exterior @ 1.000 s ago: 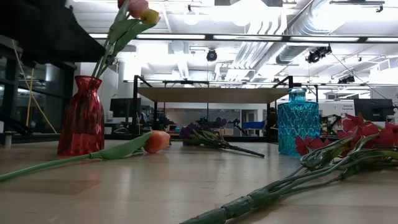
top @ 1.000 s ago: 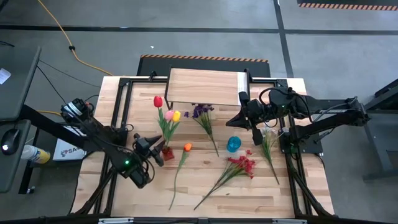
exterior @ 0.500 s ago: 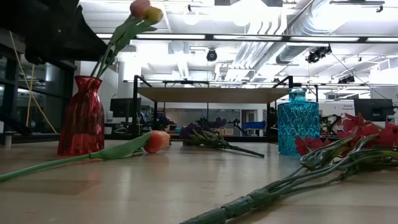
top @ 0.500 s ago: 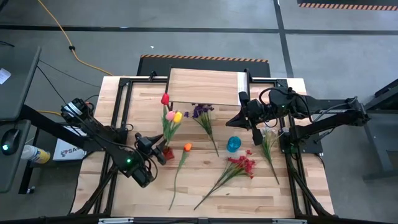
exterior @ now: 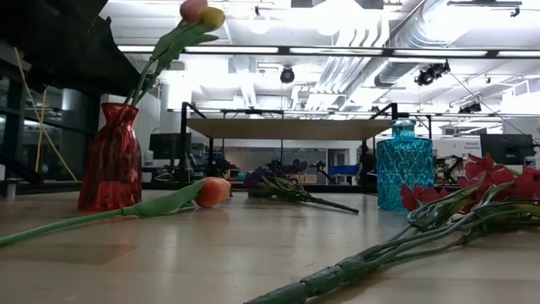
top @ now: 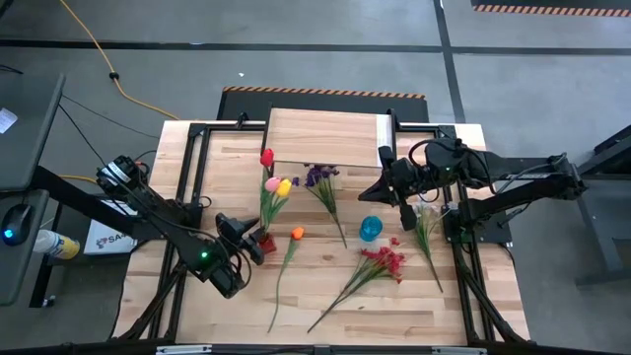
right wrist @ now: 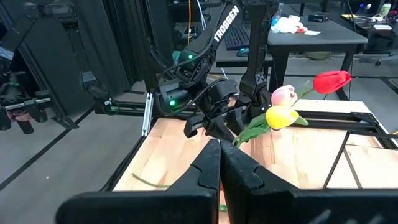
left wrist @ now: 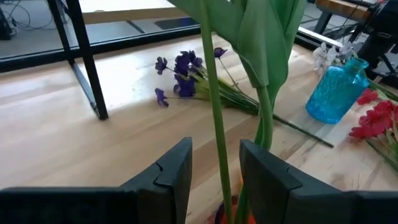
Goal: Pick and place flowers into a vace then onto a shelf
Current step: Put the red flower into the red vase
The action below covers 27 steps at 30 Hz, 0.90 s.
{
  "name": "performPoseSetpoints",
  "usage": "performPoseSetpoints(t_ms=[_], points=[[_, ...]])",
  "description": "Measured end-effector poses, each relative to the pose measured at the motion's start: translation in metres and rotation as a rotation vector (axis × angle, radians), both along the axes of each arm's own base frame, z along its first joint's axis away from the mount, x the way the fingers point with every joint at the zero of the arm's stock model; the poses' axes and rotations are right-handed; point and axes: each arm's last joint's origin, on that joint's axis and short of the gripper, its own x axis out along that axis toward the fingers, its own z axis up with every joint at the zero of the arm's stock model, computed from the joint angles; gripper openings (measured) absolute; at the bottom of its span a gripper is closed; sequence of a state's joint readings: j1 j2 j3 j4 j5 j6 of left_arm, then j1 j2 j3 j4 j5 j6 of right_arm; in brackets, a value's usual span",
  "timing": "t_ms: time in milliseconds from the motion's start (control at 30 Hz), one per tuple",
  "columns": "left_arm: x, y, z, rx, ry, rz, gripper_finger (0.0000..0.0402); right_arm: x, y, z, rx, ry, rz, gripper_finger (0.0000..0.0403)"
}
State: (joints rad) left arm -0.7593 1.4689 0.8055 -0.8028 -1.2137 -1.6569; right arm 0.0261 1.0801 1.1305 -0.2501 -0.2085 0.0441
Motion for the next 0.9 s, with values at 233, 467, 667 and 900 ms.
performPoseSetpoints(t_ms=[233,467,667,900], points=[[0.0,0.0,0.0001,0.002,-0.003,0.0,0.0142,0.0,0.0,-0.0001,0.0,0.001,0.0,0.0],[0.0002,-0.0001,0.0002,0.003,-0.006,0.001,0.0049,0.0,0.0,-0.0001,0.0,0.001,0.0,0.0],[0.0001,0.0,0.0001,0.004,-0.001,-0.001,0.0027,0.0,0.0001,-0.0001,0.0,0.001,0.0,0.0],[0.0001,-0.0001,0.0,0.002,0.0,-0.001,0.0033,0.0,0.0001,-0.0001,0.0,0.001,0.0,0.0]])
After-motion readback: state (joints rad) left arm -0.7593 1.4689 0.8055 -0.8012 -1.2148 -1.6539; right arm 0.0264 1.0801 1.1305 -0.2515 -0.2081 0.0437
